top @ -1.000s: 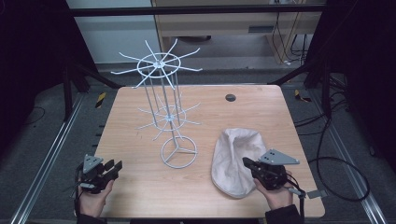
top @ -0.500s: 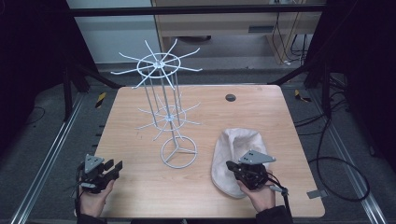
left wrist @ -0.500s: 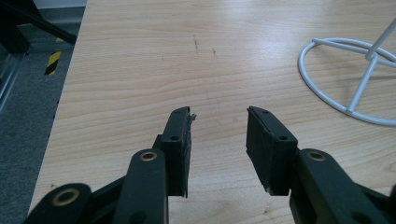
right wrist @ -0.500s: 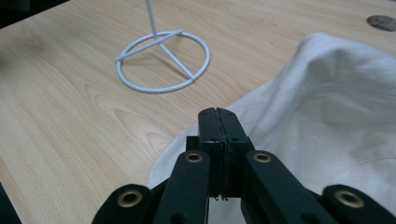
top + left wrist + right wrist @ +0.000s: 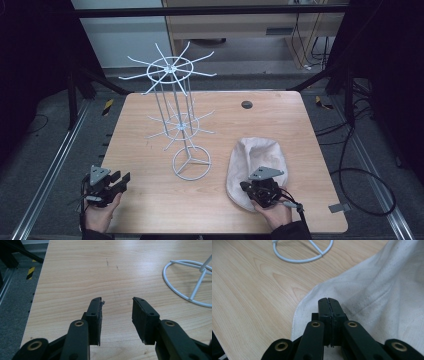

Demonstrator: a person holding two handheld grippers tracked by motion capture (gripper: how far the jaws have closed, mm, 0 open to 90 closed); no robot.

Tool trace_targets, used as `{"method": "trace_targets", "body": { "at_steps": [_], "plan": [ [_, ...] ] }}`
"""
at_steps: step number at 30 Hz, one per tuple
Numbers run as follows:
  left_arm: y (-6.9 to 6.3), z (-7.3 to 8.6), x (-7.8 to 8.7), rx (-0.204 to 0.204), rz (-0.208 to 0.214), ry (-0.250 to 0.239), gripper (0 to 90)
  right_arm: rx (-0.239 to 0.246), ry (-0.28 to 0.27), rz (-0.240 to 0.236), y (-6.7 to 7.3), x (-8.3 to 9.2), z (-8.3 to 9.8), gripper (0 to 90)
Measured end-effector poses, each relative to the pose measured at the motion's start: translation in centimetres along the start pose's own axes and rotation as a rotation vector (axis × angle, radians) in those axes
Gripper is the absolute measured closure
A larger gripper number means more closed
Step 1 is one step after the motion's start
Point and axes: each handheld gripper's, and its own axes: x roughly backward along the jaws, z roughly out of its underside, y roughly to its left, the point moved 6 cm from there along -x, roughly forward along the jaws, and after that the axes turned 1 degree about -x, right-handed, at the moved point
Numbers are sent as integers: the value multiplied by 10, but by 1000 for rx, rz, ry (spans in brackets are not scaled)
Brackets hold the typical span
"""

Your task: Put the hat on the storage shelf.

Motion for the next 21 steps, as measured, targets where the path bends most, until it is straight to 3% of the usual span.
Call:
{"method": "trace_targets", "body": {
  "at_steps": [7, 13, 21],
  "plan": [
    [1, 0, 0, 1, -7, -5, 588, 4, 7, 15, -4, 5, 6, 899],
    [1, 0, 0, -5, -9, -4, 578, -21, 9, 35, -12, 11, 9, 899],
    [0, 1, -1, -11, -14, 2, 576, -8, -18, -7, 2, 4, 3, 900]
  ]
}}
